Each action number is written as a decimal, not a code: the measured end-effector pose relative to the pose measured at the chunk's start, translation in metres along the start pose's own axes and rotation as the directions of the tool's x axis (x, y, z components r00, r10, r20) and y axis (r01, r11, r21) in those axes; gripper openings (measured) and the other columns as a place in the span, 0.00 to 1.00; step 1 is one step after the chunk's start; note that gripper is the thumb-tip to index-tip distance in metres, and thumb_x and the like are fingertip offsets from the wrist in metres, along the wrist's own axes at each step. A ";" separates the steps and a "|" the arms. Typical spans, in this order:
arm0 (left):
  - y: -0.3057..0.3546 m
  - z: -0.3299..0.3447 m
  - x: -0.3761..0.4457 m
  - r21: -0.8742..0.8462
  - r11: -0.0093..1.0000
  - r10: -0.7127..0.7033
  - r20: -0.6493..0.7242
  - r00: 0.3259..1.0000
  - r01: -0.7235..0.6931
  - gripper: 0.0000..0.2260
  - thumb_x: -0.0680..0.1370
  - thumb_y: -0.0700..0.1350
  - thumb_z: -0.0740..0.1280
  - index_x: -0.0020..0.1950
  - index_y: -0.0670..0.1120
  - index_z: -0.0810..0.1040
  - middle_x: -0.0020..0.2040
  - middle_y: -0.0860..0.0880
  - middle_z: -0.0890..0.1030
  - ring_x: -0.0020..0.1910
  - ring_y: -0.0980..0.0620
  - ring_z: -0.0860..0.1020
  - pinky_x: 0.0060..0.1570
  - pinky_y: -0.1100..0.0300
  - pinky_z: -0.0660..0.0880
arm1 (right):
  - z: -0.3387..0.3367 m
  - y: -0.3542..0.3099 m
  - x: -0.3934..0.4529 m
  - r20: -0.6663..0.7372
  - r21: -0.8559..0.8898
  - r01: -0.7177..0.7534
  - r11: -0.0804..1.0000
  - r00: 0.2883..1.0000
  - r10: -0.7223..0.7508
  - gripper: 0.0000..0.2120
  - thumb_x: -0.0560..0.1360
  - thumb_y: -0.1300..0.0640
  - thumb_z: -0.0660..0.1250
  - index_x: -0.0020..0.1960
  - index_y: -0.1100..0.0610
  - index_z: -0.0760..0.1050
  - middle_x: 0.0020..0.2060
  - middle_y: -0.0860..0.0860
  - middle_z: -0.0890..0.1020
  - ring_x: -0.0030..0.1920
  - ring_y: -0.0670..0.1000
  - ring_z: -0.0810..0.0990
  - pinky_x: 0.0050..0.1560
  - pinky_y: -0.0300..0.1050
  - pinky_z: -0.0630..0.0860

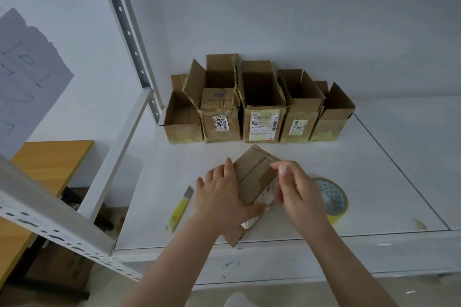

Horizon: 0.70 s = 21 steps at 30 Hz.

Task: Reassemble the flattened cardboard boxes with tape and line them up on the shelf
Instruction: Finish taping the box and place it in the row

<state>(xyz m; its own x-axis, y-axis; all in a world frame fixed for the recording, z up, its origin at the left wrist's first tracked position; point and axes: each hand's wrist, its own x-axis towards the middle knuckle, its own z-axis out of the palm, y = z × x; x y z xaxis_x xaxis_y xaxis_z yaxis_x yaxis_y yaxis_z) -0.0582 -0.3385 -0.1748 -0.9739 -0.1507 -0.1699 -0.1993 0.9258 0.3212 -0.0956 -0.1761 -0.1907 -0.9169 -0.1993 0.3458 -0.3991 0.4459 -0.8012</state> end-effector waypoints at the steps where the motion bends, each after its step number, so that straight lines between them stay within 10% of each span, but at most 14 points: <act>1: 0.001 0.000 0.000 0.025 0.999 0.020 -0.004 1.000 -0.020 0.52 0.68 0.71 0.65 0.80 0.45 0.44 0.76 0.47 0.60 0.74 0.44 0.60 0.73 0.46 0.58 | -0.004 0.001 0.005 -0.026 -0.054 0.009 0.998 1.000 -0.010 0.14 0.82 0.49 0.56 0.58 0.54 0.77 0.31 0.41 0.76 0.35 0.43 0.77 0.38 0.49 0.75; 7: -0.020 -0.031 0.003 0.049 0.921 0.384 0.053 0.922 -0.386 0.45 0.69 0.52 0.71 0.77 0.62 0.45 0.78 0.58 0.43 0.77 0.45 0.36 0.74 0.40 0.41 | -0.022 0.002 0.030 0.106 -0.065 -0.072 0.995 0.991 0.079 0.16 0.81 0.49 0.60 0.68 0.47 0.72 0.58 0.40 0.76 0.61 0.44 0.72 0.60 0.45 0.70; 10: -0.025 -0.037 0.011 0.143 0.919 0.376 -0.050 0.925 -0.366 0.47 0.74 0.45 0.70 0.74 0.69 0.37 0.75 0.59 0.26 0.73 0.45 0.24 0.68 0.42 0.35 | -0.018 0.002 0.029 0.277 -0.013 -0.168 0.986 0.946 0.165 0.09 0.79 0.49 0.65 0.57 0.46 0.79 0.50 0.41 0.83 0.53 0.43 0.80 0.55 0.48 0.77; 15: -0.020 -0.022 0.018 -0.253 0.951 0.068 -0.390 0.918 -0.178 0.30 0.77 0.34 0.66 0.71 0.60 0.65 0.73 0.47 0.63 0.72 0.45 0.65 0.63 0.58 0.68 | -0.002 0.003 0.013 0.109 0.024 -0.259 0.966 0.961 0.255 0.08 0.73 0.50 0.73 0.47 0.51 0.77 0.40 0.42 0.83 0.42 0.40 0.80 0.43 0.35 0.75; 19: -0.022 -0.008 0.026 -0.528 0.839 -0.004 -0.250 0.968 -0.133 0.22 0.80 0.38 0.60 0.70 0.56 0.72 0.66 0.50 0.75 0.57 0.56 0.76 0.55 0.69 0.70 | 0.011 0.005 0.007 0.197 -0.052 -0.234 0.971 0.951 0.239 0.03 0.77 0.54 0.69 0.47 0.53 0.79 0.39 0.40 0.80 0.40 0.37 0.78 0.40 0.26 0.69; 21: -0.024 0.001 0.031 -0.491 0.866 0.027 -0.135 0.991 -0.090 0.22 0.81 0.48 0.62 0.76 0.55 0.65 0.75 0.48 0.68 0.67 0.49 0.72 0.65 0.58 0.69 | 0.003 0.008 0.010 0.217 -0.105 -0.226 0.969 0.945 0.244 0.06 0.79 0.55 0.66 0.52 0.53 0.81 0.42 0.41 0.82 0.43 0.37 0.78 0.43 0.27 0.70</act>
<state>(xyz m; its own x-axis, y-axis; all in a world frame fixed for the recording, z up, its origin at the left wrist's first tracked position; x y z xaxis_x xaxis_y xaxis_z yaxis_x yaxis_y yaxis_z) -0.0835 -0.3645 -0.1890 -0.9846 -0.1714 -0.0342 -0.1385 0.6455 0.7511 -0.1083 -0.1770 -0.1946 -0.9627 -0.2693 0.0255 -0.1802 0.5681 -0.8030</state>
